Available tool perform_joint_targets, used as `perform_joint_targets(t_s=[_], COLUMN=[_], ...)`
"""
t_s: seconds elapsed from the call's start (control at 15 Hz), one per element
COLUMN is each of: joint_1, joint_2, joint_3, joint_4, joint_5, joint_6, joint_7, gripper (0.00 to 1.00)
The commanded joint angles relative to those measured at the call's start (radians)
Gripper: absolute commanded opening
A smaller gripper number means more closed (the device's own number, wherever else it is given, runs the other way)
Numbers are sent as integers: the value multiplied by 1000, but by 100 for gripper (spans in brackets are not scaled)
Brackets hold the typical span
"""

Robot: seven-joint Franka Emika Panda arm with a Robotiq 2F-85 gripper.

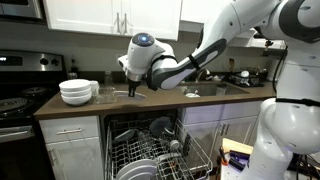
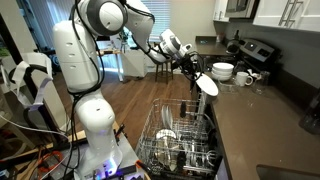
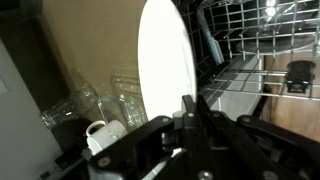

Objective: Pick up the white plate from the counter and place it inside the dishwasher

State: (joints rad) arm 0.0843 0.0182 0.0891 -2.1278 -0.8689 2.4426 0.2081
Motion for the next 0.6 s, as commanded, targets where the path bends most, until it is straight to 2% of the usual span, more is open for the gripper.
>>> perform_joint_targets(t_s=[0.0, 0.07, 0.27, 0.53], joint_1=[4, 4, 4, 4], joint_2=[-125, -44, -94, -100], joint_3=[3, 7, 11, 11], joint_4=[-87, -38, -68, -77], joint_5=[90, 61, 73, 73], joint_6=[57, 30, 34, 34], joint_7=[-97, -48, -52, -52], gripper=[5, 5, 5, 5])
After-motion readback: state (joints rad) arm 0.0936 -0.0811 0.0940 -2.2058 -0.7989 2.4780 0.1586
